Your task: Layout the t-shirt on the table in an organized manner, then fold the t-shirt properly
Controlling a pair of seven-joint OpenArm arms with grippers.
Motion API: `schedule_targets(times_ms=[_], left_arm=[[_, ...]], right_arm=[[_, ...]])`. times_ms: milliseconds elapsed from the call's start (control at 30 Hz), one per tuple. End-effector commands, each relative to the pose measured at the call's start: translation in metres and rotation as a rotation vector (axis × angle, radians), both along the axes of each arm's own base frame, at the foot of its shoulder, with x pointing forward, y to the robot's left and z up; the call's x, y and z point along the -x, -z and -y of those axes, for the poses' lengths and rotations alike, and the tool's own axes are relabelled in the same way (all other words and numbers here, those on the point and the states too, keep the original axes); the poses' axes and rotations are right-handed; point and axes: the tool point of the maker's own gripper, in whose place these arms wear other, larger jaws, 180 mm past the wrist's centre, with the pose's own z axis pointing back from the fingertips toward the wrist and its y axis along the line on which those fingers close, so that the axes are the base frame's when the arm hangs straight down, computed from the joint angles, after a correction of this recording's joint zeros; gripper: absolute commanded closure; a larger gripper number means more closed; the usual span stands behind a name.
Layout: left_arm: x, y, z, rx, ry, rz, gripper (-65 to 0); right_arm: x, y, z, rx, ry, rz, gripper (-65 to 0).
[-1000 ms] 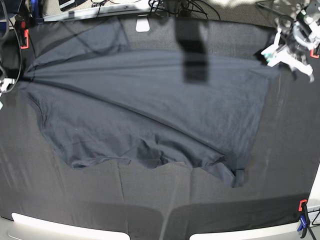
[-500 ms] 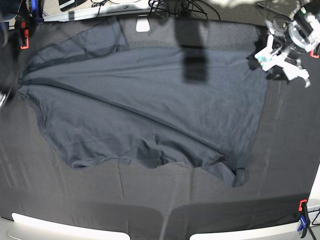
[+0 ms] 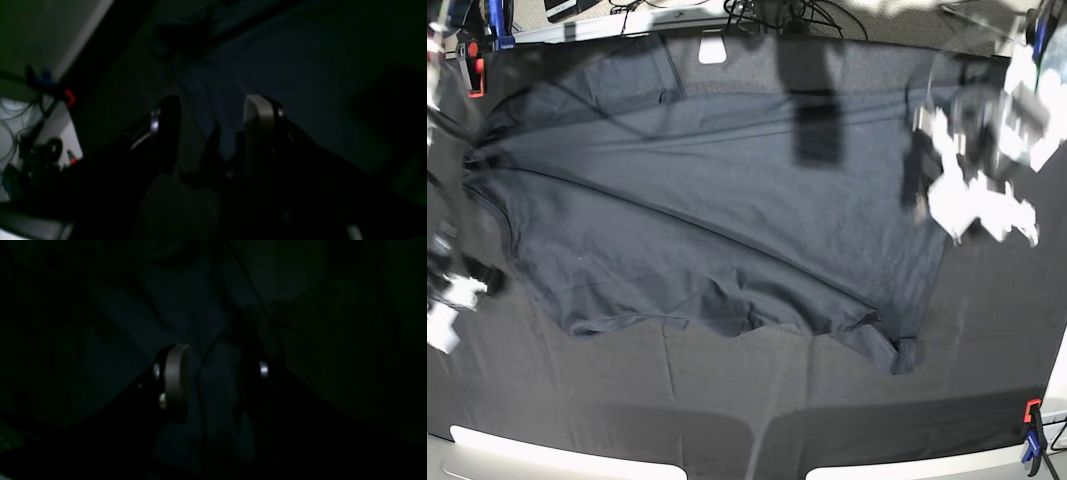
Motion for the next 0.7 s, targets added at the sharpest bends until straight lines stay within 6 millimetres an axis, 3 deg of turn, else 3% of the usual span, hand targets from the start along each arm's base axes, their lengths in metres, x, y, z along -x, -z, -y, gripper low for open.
schedule_targets(times_ms=[0,300,433,533,667], left_arm=[[-0.015,-0.013,-0.005,0.010,-0.018,0.054,-28.6],[-0.104,0.018,-0.042,0.057,-0.151,-0.020,-28.6],[-0.137,0.027,-0.049,0.143,-0.187,-0.086,-28.6],[-0.154,0.040,-0.052,0.227,-0.230,-0.176,-28.6],[-0.159,0.061,-0.048,0.338,-0.253,-0.310,-28.6]], right_arm=[[-0.017,-0.023,0.003,0.014,-0.006,0.070,-25.0],[-0.054,-0.023,-0.061,0.006,-0.103,0.094,-24.9],[-0.063,-0.022,-0.078,0.032,-0.132,0.092,-24.9],[-0.068,-0.021,-0.085,0.045,-0.141,0.095,-24.9],[-0.082,-0.032,-0.089,0.054,-0.134,0.161,-24.9]])
